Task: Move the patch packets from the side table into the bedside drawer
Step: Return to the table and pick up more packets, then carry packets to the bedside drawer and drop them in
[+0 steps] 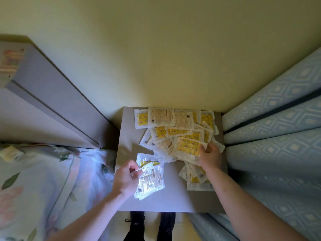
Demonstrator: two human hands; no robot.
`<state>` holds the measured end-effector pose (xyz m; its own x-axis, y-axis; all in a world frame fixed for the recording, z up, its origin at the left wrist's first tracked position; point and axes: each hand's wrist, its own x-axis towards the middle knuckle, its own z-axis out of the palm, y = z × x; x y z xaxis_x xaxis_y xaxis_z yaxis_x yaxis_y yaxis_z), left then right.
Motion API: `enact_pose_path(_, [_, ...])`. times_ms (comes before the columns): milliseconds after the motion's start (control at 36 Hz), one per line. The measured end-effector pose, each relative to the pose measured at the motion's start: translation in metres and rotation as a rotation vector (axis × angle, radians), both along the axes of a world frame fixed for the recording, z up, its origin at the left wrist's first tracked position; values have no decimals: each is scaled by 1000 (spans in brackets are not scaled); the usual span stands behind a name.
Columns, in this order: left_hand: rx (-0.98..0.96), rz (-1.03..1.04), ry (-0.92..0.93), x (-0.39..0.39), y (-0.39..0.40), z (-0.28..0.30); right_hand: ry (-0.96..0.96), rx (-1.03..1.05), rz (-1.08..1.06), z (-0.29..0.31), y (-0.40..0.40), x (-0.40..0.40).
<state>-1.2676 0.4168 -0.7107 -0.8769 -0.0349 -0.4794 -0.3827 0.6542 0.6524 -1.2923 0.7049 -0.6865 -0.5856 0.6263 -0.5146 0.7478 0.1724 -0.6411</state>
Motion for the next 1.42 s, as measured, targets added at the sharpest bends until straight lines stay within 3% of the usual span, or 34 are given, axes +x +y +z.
enact_pose_path(222, [14,75,50,38,-27,20,-84,74,-20,-5,-3,2])
enact_pose_path(389, [-52,21,51,55,-42,46,38,154,140,55,-16,35])
enact_pose_path(750, [4,21,29,100,-63,197,74,109,342,214,-56,148])
enact_pose_path(972, [26,82,30,154,-81,288,57,-6,543,268,-84,177])
enact_pose_path(1278, [-108,574,2,304,-85,340,104,-168,1055,283,-132,205])
enact_pose_path(1417, [-124,764,92,390,-94,361,144,-232,1264,305,-168,245])
